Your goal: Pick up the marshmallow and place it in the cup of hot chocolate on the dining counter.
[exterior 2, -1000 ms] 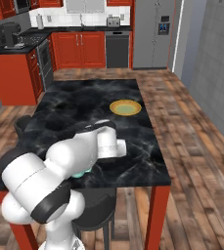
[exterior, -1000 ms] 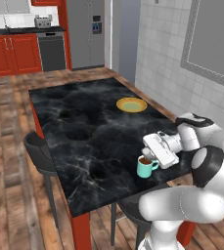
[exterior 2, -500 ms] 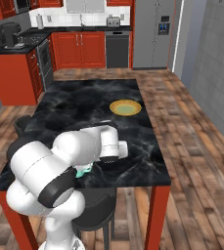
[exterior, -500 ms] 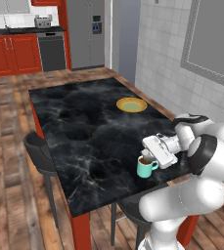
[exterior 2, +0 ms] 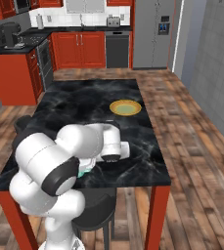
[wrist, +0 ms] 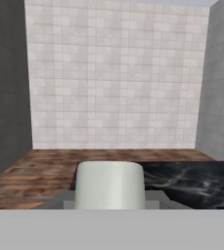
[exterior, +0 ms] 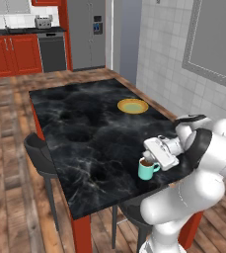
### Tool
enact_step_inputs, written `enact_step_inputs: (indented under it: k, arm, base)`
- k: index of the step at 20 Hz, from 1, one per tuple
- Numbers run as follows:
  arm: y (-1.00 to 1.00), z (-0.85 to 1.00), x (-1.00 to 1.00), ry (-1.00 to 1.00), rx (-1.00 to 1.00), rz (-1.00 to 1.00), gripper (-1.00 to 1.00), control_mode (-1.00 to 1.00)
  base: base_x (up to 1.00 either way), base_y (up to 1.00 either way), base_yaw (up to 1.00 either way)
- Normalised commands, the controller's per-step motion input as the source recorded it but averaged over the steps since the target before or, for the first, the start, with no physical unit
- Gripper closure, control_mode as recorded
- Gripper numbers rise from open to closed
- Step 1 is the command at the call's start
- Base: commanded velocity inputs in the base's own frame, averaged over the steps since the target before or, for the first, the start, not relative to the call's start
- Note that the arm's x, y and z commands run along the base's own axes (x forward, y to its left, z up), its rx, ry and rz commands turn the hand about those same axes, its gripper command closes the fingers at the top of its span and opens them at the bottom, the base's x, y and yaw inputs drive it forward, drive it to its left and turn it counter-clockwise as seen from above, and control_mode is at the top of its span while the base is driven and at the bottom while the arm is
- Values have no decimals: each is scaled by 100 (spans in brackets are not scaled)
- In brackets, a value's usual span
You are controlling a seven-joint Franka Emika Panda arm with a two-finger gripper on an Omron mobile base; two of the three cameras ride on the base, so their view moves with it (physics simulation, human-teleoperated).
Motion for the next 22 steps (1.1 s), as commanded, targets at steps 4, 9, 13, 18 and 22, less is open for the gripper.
enact_step_inputs:
  k: [4,9,13,18,22]
  arm:
    - [0,-8,18,0,0,0,100,-100]
    - [0,-21,12,2,0,0,100,-100]
    - [0,-11,14,0,0,0,100,-100]
    - [0,-3,21,0,0,0,100,-100]
    - [0,-7,15,1,0,0,100,-100]
  base:
    - [0,0,0]
    - [0,0,0]
    - [0,0,0]
    - [0,0,0]
    - [0,0,0]
